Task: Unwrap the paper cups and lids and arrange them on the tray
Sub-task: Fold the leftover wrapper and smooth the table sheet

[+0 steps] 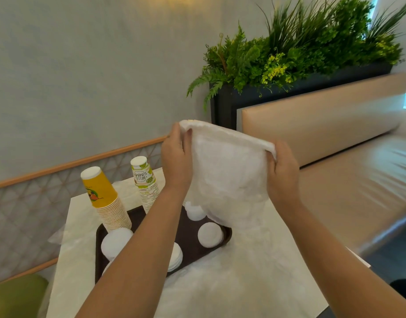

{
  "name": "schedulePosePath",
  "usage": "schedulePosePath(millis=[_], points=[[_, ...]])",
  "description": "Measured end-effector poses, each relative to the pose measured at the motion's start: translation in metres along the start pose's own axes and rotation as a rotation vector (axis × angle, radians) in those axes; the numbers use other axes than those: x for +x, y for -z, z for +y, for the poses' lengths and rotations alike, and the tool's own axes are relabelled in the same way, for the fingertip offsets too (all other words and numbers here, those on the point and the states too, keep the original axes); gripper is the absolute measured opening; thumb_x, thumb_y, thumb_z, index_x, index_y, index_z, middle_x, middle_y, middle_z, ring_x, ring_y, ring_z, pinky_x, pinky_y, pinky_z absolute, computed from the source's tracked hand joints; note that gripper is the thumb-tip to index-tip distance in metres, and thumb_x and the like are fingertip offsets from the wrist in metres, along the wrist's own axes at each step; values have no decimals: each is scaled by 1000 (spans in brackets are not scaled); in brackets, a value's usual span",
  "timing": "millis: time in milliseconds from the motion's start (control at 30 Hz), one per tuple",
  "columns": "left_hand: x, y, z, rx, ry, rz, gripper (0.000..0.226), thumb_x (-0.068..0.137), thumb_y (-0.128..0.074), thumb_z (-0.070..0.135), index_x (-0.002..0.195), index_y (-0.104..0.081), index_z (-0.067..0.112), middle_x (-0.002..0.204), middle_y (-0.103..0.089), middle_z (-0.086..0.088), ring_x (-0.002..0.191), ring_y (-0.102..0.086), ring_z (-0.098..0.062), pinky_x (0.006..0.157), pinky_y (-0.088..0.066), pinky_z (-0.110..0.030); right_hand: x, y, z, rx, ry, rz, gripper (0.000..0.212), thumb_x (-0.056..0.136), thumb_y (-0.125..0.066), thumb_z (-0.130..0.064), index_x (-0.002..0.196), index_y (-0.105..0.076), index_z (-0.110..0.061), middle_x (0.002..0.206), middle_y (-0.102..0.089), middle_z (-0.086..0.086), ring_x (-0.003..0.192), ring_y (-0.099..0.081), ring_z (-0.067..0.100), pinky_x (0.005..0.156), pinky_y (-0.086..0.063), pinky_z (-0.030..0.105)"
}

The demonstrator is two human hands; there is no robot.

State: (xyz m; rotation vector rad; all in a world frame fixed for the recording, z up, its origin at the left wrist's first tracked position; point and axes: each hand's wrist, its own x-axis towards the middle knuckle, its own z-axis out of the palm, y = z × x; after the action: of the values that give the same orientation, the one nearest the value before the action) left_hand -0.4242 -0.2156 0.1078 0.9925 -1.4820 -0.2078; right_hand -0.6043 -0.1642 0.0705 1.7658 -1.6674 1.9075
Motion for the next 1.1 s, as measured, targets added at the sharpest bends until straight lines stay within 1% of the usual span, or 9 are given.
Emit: schedulePosePath(millis=[233, 333, 400, 533, 667, 767, 900, 1000, 1100], points=[[2, 3, -5, 141, -107, -83, 20, 101, -40, 17, 89, -51, 4, 59, -37, 15, 53, -36, -3, 49, -31, -10, -8, 3, 13, -50, -86, -42, 25, 97, -41, -6, 74, -37, -14, 65, -36, -6, 59, -36, 5, 56, -32, 10], [6, 9, -4, 152, -127, -197, 17, 100, -41, 15, 88, -49, 6, 60, -37, 14, 55, -37, -4, 51, -30, -13, -11, 11, 26, -28, -165, -223, 25, 94, -53, -27, 71, -45, -24, 67, -45, -6, 61, -44, 9, 57, -33, 16], [12, 14, -3, 166, -136, -284, 15, 100, -42, 16, 88, -46, 9, 59, -36, 14, 55, -37, -3, 53, -30, -15, -8, 24, 28, 147, -265, -362, 18, 80, -62, -49, 88, -59, -34, 93, -59, -10, 83, -56, 2, 70, -42, 18], [17, 17, 11, 240, -232, -498, 18, 100, -42, 22, 83, -39, 18, 61, -36, 14, 58, -38, -1, 56, -30, -13, 13, 46, 14, 405, -298, -727, 73, 58, -69, -70, 124, -50, -43, 128, -55, -22, 115, -54, -4, 91, -47, 19], [11, 5, 26, 263, -357, -670, 17, 101, -39, 27, 85, -42, 23, 72, -51, 5, 67, -46, -7, 60, -34, -22, 24, 38, -5, 348, -329, -1015, 61, 78, -70, -50, 132, -48, -33, 123, -61, -14, 111, -59, 5, 91, -50, 27], [9, -2, 30, 272, -426, -718, 15, 100, -39, 33, 88, -43, 25, 77, -52, 4, 68, -45, -5, 59, -32, -18, 17, 29, -8, 380, -478, -1013, 27, 89, -60, -31, 114, -61, -25, 104, -71, -7, 93, -68, 9, 74, -55, 22], [17, 7, 37, 187, -270, -579, 44, 88, -52, 51, 120, -53, 22, 99, -58, 11, 89, -54, -2, 82, -44, -27, 6, 21, 1, 458, -539, -865, 23, 95, -52, -27, 111, -64, -15, 102, -72, -1, 94, -69, 15, 76, -54, 25], [15, 16, 42, 222, -107, -390, 84, 78, -57, 64, 147, -24, 27, 143, -42, 6, 128, -39, -14, 109, -31, -50, 4, 19, 4, 525, -549, -740, 19, 96, -49, -25, 107, -64, -19, 92, -73, -10, 88, -69, 8, 67, -53, 18], [-1, 14, 40, 176, 51, -419, 117, 62, -62, 72, 150, 3, 31, 158, -9, 6, 144, -17, -17, 115, -20, -52, 5, 19, 4, 637, -577, -672, 20, 97, -48, -21, 110, -62, -18, 95, -74, -8, 90, -69, 10, 70, -55, 20]])
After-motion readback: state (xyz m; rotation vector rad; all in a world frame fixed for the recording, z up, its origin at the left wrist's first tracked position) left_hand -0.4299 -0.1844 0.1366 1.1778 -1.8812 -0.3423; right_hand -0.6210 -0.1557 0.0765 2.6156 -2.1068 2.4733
